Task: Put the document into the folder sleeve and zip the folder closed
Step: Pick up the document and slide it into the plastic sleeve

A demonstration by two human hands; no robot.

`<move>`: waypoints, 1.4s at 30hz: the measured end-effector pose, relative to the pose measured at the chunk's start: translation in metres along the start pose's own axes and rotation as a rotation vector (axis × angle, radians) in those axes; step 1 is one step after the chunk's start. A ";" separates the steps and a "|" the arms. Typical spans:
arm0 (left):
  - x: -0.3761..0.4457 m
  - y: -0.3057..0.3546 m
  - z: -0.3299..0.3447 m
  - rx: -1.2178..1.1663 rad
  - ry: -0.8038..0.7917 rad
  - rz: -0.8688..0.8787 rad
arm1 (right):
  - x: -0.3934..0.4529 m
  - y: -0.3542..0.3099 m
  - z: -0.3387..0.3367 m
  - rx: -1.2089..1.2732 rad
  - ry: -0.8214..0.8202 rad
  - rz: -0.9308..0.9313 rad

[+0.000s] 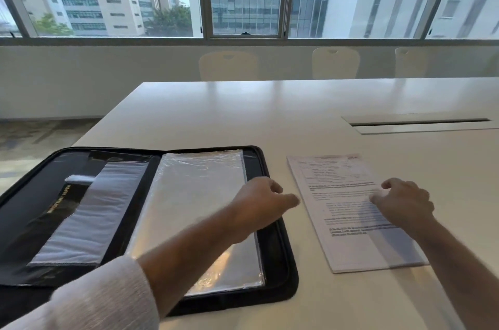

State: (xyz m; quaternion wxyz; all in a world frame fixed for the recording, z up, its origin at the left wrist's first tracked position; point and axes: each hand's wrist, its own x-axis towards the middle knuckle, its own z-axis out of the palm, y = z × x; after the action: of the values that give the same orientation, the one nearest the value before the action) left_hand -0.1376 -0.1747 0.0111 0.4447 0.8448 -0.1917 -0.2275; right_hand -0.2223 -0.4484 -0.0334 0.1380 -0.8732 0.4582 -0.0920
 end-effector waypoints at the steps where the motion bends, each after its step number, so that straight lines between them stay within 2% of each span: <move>1: 0.005 0.004 0.009 -0.047 -0.032 -0.035 | 0.001 0.002 0.000 -0.031 -0.017 0.020; 6: 0.017 0.020 0.037 -0.079 -0.145 -0.178 | 0.005 0.007 0.000 -0.051 -0.059 0.003; 9: 0.019 0.031 0.044 -0.229 -0.265 -0.227 | 0.004 0.007 -0.003 -0.051 -0.076 -0.019; 12: 0.022 0.038 0.050 -0.331 -0.315 -0.279 | 0.004 0.007 -0.003 -0.061 -0.085 -0.030; 17: 0.026 0.037 0.058 -0.540 -0.269 -0.401 | 0.005 0.006 -0.005 -0.086 -0.106 -0.041; 20: 0.023 0.040 0.069 -0.512 -0.300 -0.442 | 0.004 0.003 -0.004 -0.101 -0.116 -0.052; 23: 0.021 0.042 0.084 -0.435 -0.288 -0.399 | 0.003 0.001 -0.003 -0.110 -0.117 -0.056; 27: 0.022 0.044 0.095 -0.450 -0.214 -0.313 | 0.000 0.002 -0.002 -0.116 -0.108 -0.058; 31: 0.025 0.043 0.095 -0.446 -0.138 -0.302 | -0.004 0.004 0.000 -0.077 -0.095 -0.061; 34: 0.027 0.037 0.088 -0.523 -0.135 -0.270 | -0.004 0.008 0.000 0.058 -0.079 -0.043; 36: 0.028 0.032 0.079 -0.595 -0.151 -0.234 | -0.002 0.009 0.000 0.274 -0.112 -0.017; 38: 0.028 0.026 0.066 -0.681 -0.166 -0.209 | -0.003 0.007 -0.003 0.545 -0.172 0.022; 42: 0.025 0.013 0.043 -0.809 -0.199 -0.150 | -0.013 -0.007 -0.012 0.885 -0.351 0.069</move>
State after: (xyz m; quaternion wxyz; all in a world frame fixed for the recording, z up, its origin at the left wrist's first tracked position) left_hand -0.1429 -0.2232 -0.0052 0.7020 0.5878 -0.0669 -0.3965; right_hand -0.2280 -0.4358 -0.0206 0.5747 -0.7173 0.3737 -0.1248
